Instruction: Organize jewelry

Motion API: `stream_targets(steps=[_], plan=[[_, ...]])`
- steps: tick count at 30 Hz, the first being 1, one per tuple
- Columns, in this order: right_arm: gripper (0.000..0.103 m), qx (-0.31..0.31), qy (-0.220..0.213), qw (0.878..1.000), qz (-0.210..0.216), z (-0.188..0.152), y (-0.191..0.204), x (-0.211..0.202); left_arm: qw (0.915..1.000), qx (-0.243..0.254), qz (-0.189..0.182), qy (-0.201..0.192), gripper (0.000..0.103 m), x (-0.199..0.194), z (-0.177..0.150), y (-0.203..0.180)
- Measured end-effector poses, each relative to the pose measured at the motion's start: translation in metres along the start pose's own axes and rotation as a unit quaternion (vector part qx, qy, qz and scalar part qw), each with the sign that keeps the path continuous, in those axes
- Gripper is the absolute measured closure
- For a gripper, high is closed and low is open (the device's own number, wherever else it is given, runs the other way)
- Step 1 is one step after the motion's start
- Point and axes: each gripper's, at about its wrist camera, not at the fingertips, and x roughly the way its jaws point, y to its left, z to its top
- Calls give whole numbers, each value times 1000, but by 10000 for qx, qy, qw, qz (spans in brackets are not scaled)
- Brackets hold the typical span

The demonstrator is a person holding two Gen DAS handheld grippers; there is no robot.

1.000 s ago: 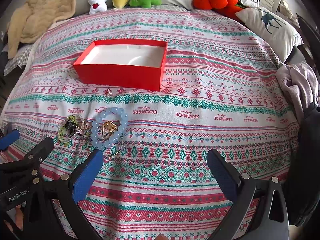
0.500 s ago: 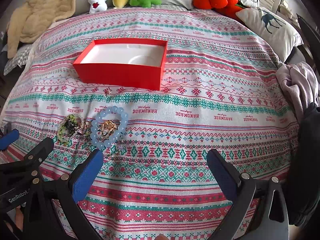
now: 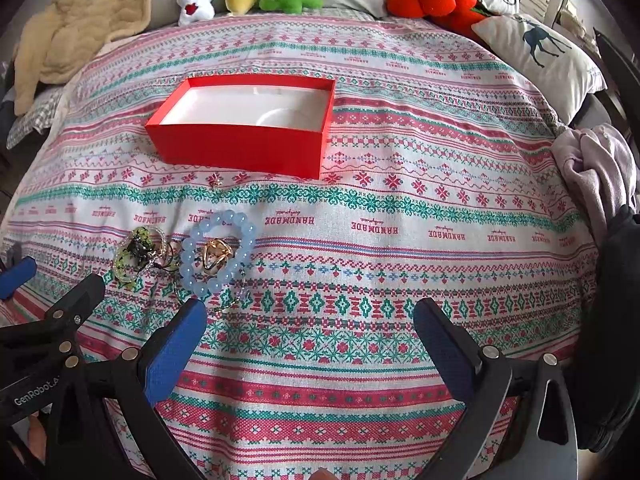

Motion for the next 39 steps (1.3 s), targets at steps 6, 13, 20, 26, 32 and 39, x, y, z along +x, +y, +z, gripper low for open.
stream_targets(steps=[6,13,20,26,32,39], plan=[[0,-1,3,10000,-2,0,1,0,10000,1,-7,3,0,0,-1,-1],[0,-21,4,10000,-26,-2,-1,1,10000,-44,-54,37,0,1,-2,1],[0,-85,45,9999,-89,4,-1,-1,9995,-50,-200,246,0,5,8,10],[0,-202,139,9997,-14,25,-6,-10,9984,61,-395,398,0,1,34,16],[0,-359,512,9971,445,45,-3,-9,9967,384,-388,603,0,6,53,16],[6,-259,658,9938,854,58,-2,14,9903,-23,-953,1014,20,46,54,34]])
